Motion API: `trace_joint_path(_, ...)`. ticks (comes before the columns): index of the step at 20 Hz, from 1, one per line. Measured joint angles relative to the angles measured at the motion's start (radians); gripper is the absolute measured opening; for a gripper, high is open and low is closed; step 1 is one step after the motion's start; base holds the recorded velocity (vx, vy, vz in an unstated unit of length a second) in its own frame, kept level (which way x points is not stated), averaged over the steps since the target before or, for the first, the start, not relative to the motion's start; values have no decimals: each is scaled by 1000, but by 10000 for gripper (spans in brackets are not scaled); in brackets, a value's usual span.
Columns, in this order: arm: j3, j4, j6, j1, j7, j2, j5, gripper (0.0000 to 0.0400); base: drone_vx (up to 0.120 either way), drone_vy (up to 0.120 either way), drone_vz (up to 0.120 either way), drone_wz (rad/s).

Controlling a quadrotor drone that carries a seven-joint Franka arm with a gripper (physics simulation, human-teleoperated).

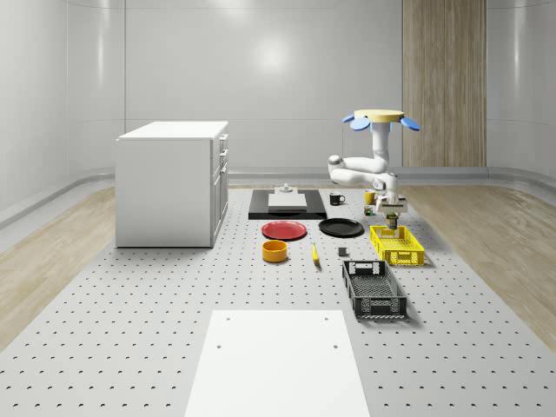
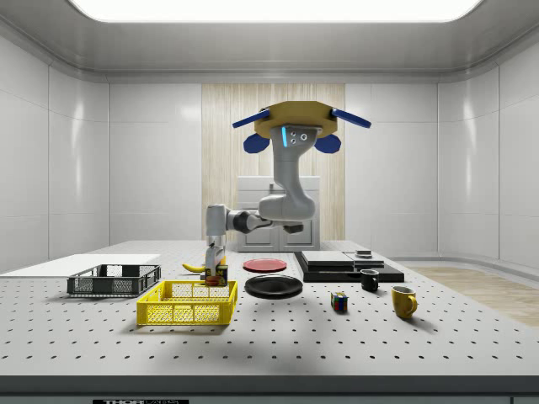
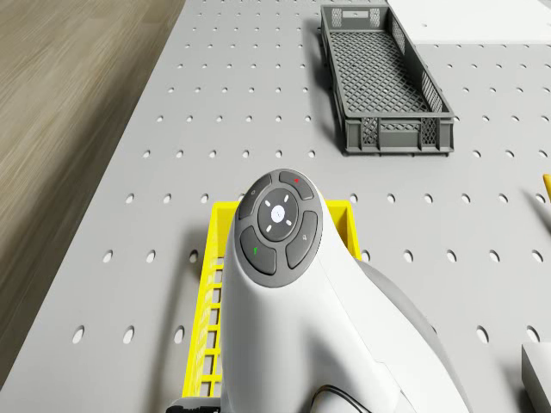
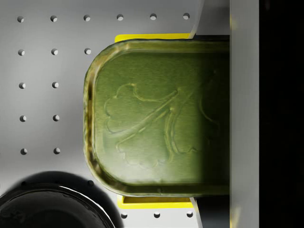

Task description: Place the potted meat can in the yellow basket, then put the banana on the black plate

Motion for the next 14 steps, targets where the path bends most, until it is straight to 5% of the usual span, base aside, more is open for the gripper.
trace_joint_path(9,2,1,9,-3,2,-10,4,286,120,0,-53,0)
trace_joint_path(14,-34,8,28,-7,1,-18,-28,285,16,0,0,0)
